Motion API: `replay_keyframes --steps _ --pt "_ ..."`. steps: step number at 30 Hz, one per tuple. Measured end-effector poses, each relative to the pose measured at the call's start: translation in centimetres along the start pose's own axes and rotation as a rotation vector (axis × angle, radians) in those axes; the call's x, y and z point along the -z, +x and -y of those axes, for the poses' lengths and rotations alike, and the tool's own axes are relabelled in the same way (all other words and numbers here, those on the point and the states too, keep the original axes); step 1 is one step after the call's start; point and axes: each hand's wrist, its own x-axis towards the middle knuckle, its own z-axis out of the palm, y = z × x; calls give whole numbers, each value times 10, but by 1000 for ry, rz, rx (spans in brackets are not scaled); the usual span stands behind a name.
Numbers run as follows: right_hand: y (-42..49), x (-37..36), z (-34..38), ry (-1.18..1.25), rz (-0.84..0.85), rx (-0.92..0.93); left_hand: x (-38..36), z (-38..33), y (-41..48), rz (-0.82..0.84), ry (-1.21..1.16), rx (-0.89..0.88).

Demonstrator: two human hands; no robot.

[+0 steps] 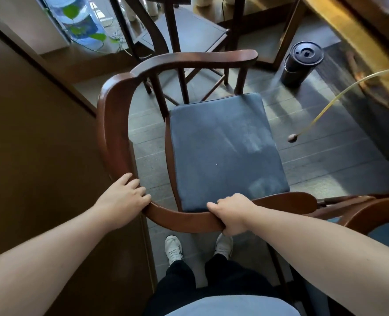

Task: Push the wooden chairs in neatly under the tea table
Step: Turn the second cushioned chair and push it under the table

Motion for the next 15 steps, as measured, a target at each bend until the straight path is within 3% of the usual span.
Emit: replay_keyframes --steps 6,15 --pt "-40 -3 -33 -40 97 -49 3 -34 15 -239 -66 -136" --pt "-77 -17 -61 -10 147 -141 37 -64 31 -228 -41 -183"
